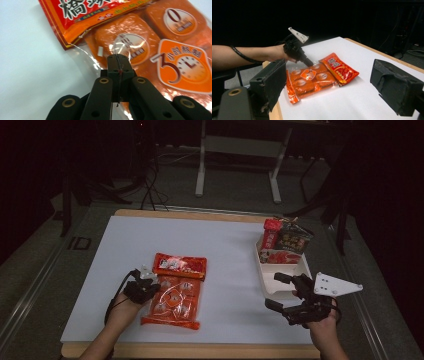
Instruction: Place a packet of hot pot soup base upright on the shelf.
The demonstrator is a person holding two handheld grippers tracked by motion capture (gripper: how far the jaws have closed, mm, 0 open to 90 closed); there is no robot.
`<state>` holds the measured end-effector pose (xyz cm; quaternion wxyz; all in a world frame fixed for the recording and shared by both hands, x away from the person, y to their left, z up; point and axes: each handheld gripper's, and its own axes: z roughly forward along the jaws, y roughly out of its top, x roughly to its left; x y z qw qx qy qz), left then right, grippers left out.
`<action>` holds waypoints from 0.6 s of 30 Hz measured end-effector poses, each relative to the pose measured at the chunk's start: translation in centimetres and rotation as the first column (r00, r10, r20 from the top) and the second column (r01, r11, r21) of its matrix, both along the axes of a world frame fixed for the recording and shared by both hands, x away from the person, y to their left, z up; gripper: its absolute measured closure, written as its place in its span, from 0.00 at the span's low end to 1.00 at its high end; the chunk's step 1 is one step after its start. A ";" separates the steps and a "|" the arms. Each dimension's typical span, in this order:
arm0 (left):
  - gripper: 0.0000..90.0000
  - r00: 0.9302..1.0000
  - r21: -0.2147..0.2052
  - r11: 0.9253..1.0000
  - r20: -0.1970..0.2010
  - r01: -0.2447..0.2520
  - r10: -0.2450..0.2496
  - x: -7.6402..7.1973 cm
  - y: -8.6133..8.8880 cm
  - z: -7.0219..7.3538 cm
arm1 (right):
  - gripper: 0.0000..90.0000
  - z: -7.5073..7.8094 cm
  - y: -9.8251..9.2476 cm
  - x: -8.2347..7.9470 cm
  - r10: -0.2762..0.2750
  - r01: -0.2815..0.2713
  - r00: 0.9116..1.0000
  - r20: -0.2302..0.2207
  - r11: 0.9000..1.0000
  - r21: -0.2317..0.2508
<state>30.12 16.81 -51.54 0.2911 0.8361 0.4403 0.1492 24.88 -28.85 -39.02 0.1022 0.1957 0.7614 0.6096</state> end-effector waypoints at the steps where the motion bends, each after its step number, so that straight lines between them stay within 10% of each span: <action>1: 1.00 1.000 -0.006 1.000 -0.003 0.016 -0.016 -0.1 -0.3 0.1 | 0.15 0.0 0.0 0.0 0.002 -0.002 1.000 0.000 1.000 0.001; 4: 1.00 0.998 -0.065 0.996 -0.033 0.060 -0.062 -0.5 -1.9 0.2 | 0.15 0.0 0.1 0.0 0.005 -0.005 1.000 0.004 1.000 -0.002; 8: 1.00 0.995 -0.037 0.995 -0.005 0.098 -0.098 -0.6 -3.8 0.6 | 0.15 0.0 0.1 -0.1 0.000 0.000 1.000 0.006 1.000 -0.007; 18: 1.00 0.999 -0.002 0.999 0.026 0.040 -0.040 -2.4 -0.1 2.1 | 0.15 0.1 -0.4 -0.3 -0.004 0.004 1.000 0.005 1.000 0.006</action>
